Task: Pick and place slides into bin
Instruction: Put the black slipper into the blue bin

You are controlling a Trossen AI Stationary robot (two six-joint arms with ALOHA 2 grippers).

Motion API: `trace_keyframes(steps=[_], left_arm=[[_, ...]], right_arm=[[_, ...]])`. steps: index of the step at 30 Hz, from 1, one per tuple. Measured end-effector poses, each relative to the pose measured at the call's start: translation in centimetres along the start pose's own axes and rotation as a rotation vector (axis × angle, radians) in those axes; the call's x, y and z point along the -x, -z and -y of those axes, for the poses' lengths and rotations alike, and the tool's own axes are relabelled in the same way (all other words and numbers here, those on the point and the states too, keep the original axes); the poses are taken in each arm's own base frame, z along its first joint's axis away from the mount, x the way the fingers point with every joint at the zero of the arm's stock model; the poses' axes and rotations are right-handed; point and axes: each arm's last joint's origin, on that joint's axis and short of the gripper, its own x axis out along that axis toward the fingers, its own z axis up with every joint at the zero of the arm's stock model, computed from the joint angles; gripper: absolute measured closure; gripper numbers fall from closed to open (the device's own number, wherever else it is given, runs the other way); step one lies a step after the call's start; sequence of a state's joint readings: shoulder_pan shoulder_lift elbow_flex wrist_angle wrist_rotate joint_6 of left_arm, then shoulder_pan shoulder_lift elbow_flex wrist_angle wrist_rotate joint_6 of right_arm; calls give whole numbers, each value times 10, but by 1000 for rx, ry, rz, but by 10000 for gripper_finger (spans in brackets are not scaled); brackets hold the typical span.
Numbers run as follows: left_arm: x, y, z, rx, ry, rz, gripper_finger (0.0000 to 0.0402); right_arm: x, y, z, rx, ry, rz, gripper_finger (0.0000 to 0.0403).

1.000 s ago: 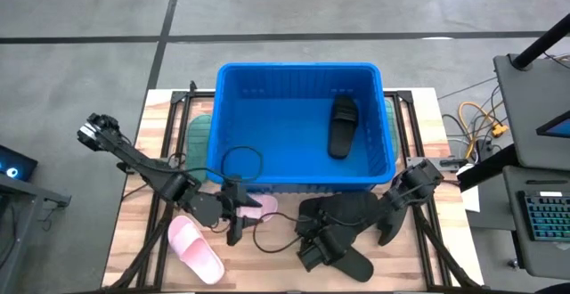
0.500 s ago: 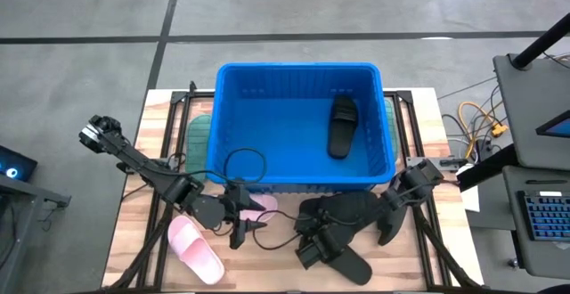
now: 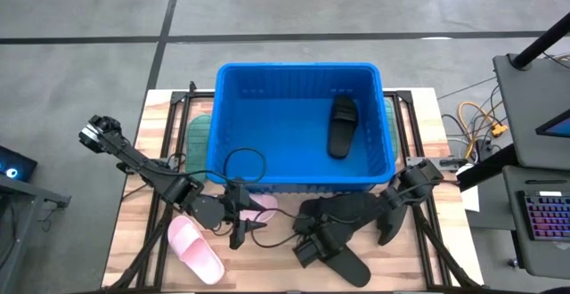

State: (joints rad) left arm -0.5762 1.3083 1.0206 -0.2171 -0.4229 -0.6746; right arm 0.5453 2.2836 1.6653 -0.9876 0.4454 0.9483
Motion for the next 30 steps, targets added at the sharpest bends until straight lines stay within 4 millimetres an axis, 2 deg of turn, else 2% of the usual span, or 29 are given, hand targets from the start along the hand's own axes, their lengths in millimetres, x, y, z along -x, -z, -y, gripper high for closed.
trace_keyframes(steps=[9,15,23,30], left_arm=[[0,0,0,0,0,0,198],[0,0,0,-2,-1,1,198],[0,0,0,-11,-5,4,198],[0,-1,0,-34,-12,11,198]], right_arm=[[34,-19,1,-14,-57,-14,382],[67,-34,-2,-26,-114,19,397],[111,-52,14,16,-51,90,398],[158,-63,34,13,-67,131,398]])
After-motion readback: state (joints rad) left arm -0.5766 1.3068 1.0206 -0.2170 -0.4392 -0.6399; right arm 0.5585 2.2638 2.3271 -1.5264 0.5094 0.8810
